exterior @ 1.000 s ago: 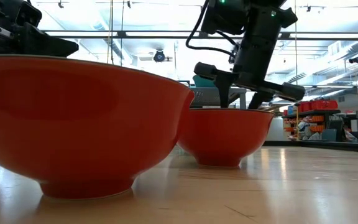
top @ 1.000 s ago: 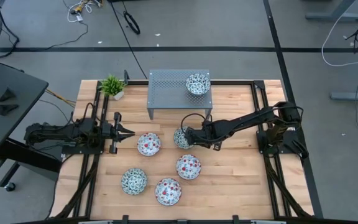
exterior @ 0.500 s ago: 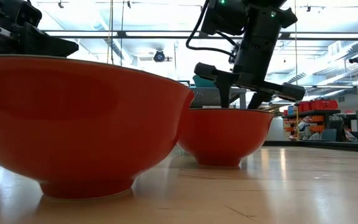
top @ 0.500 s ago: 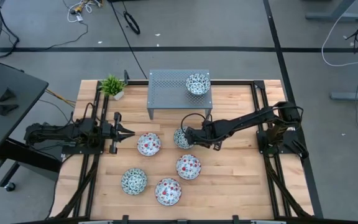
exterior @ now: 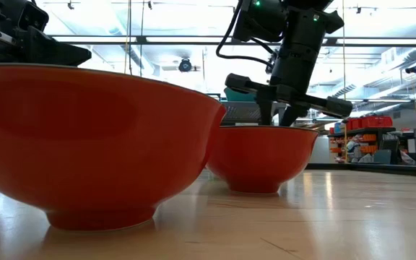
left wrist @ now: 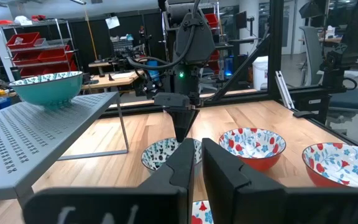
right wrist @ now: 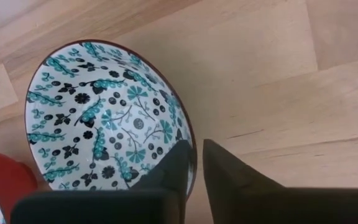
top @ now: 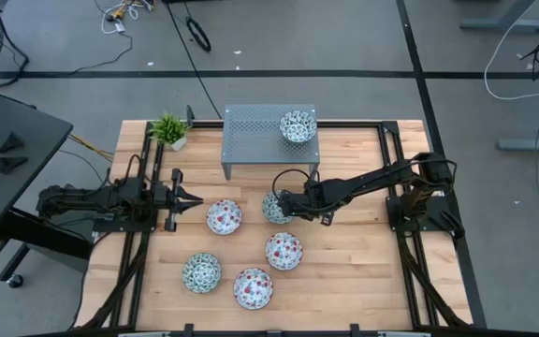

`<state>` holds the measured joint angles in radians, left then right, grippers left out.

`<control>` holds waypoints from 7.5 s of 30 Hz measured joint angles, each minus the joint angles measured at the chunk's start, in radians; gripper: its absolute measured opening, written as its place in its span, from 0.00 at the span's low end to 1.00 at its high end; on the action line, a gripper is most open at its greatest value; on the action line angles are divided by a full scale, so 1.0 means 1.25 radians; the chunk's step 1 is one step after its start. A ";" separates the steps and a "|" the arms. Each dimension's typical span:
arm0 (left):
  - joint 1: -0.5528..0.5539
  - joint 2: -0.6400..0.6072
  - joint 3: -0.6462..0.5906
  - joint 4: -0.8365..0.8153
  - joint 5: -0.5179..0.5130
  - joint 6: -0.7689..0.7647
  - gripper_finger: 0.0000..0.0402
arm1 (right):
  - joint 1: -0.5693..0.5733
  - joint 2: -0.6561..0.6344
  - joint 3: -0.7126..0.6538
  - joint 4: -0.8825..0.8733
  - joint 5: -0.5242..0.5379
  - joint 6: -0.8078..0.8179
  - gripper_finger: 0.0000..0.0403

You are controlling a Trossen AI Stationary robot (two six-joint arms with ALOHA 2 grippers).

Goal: Pick & Place Mini bowls
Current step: Stack the top blue and white patterned bowl on top of the other blue and white patterned bowl on the shelf

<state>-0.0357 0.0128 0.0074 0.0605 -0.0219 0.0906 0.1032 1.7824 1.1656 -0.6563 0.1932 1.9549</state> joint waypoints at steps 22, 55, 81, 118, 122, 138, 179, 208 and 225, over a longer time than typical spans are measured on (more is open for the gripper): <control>0.000 0.000 0.000 0.000 0.000 0.000 0.09 | 0.000 0.000 0.000 0.010 -0.001 -0.001 0.19; 0.000 0.000 0.000 0.000 0.000 0.000 0.09 | -0.006 0.000 -0.011 0.027 0.010 -0.007 0.02; 0.000 0.000 0.000 0.000 0.000 0.000 0.09 | -0.006 -0.051 -0.013 0.073 0.044 -0.132 0.00; 0.000 0.000 0.000 -0.007 0.000 0.000 0.09 | -0.043 -0.351 0.034 0.211 0.161 -0.373 0.00; 0.000 0.000 0.000 -0.007 0.000 0.000 0.09 | -0.071 -0.355 0.110 0.173 0.139 -0.446 0.00; 0.000 0.000 0.000 -0.007 0.000 0.000 0.09 | -0.232 -0.354 0.335 -0.027 0.070 -0.592 0.00; 0.000 0.000 0.000 -0.007 0.000 0.000 0.09 | -0.541 -0.226 0.355 -0.260 -0.199 -0.755 0.00; 0.000 0.000 0.000 -0.007 0.000 0.000 0.09 | -0.579 -0.175 0.354 -0.320 -0.209 -0.755 0.00; 0.000 0.000 0.000 -0.007 0.000 0.000 0.09 | -0.588 -0.172 0.354 -0.313 -0.225 -0.704 0.00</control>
<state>-0.0359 0.0128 0.0072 0.0521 -0.0218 0.0904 -0.6317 1.5676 1.6077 -1.0473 -0.0881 1.0747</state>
